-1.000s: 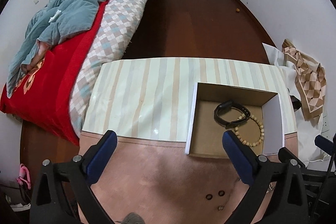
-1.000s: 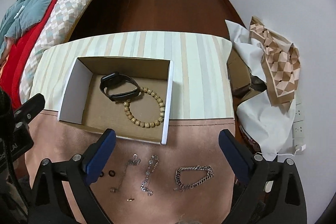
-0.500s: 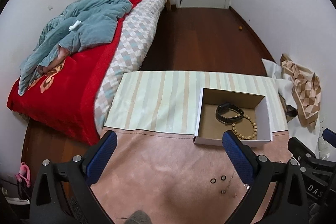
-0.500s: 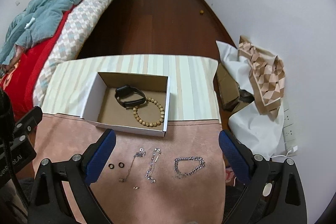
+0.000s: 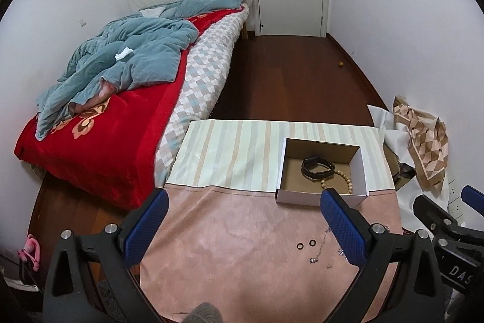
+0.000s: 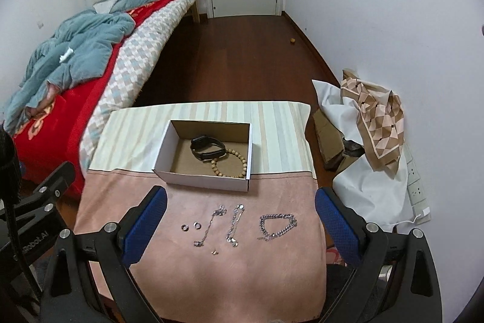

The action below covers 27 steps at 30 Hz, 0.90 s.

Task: Organize jewelry
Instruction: 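Move both grippers back over the remaining silver jewelry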

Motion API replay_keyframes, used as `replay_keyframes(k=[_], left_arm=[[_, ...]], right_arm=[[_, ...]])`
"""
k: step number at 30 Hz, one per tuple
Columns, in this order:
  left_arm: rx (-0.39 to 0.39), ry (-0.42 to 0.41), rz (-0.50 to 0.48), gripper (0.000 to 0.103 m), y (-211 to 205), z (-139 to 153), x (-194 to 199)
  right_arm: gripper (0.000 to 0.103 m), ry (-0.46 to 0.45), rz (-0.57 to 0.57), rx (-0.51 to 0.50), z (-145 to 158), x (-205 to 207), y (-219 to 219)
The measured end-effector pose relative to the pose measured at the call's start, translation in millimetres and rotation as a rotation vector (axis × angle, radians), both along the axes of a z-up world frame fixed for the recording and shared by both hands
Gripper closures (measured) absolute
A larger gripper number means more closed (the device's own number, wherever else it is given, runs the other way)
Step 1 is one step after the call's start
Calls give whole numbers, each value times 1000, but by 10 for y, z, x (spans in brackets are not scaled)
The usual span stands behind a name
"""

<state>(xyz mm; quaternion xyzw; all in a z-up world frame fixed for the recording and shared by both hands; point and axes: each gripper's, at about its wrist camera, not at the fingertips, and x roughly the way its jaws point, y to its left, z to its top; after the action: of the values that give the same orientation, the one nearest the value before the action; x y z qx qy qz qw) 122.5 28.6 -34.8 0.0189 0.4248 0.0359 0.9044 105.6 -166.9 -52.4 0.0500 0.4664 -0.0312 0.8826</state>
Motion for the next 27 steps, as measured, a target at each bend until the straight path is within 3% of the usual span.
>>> replay_keyframes(k=[7,19,27], left_arm=[[6,20,3,1,-16,-176,-158],[51,182,37,1,-38,-1189,-48],[78,277,49,1,-26,-1773,57]], right_arm=[[3,8,-35,28,-151,-213,-178],[4,196,-126,113,-1404,-154,-718],[26,303,-191,125,-2206,49,-859]])
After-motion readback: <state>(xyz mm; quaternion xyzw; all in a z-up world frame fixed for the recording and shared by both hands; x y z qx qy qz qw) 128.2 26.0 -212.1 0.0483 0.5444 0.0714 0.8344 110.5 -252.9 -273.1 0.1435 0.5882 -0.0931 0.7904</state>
